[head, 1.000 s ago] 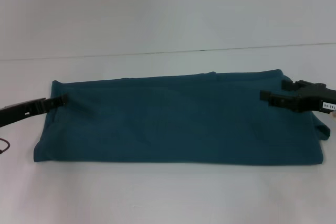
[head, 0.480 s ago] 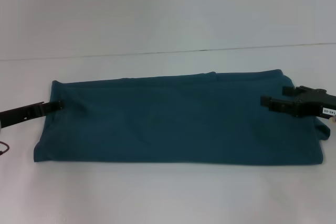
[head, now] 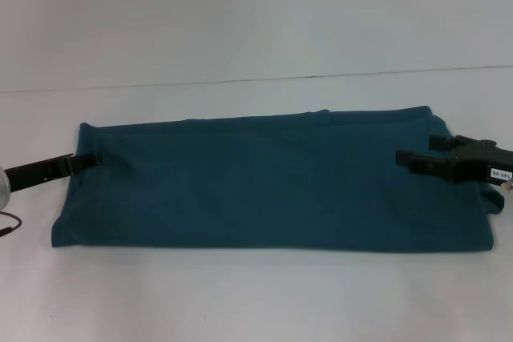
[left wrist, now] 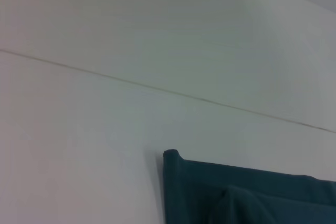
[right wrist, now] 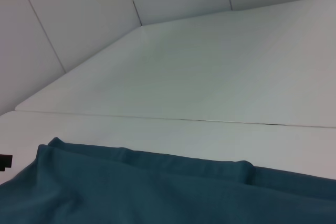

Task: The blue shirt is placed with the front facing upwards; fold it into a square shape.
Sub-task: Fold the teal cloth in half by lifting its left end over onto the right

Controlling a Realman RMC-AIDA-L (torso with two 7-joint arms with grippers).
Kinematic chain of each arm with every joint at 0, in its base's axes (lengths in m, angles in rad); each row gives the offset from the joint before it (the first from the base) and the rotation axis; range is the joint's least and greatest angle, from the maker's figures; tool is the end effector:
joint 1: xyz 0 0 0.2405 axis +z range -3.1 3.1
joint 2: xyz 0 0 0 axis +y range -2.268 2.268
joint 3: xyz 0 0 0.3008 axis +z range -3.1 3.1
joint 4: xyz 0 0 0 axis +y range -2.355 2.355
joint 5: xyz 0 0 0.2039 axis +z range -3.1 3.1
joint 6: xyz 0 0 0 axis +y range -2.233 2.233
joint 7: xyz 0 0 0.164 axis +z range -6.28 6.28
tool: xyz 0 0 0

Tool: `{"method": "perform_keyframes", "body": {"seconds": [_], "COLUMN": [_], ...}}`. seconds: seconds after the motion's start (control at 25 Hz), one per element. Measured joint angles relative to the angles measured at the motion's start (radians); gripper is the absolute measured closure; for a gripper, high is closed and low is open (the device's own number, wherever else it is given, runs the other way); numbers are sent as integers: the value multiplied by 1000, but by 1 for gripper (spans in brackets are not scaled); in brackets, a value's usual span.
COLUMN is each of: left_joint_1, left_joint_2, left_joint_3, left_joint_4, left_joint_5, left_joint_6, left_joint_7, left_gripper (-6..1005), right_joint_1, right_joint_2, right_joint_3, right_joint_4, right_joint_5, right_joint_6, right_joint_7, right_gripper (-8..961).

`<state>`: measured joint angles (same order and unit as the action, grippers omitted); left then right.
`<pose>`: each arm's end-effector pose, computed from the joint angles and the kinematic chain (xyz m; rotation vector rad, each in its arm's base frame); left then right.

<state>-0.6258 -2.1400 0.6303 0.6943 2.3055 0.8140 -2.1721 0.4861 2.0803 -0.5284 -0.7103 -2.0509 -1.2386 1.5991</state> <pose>-0.3428 0.4385 -0.0282 -1.8805 -1.4050 -0.3976 0.3490 0.3835 0.0009 -2.2334 1.0050 0.5647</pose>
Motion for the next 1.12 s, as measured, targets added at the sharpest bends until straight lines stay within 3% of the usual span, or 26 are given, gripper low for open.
{"method": "perform_keyframes", "body": {"seconds": [1.12], "left_joint_1": [-2], "left_joint_2": [8], "left_joint_3": [-9], "left_joint_4": [-40], "left_joint_5": [20], "left_joint_6": [6], "left_joint_7": [-39], "left_gripper": [141], "right_joint_1": [-7], "right_joint_2": [1], "right_joint_3": [5], "right_joint_4": [8], "right_joint_5": [0], "right_joint_6": [-1], "right_joint_7": [-2], "right_gripper": [23]}}
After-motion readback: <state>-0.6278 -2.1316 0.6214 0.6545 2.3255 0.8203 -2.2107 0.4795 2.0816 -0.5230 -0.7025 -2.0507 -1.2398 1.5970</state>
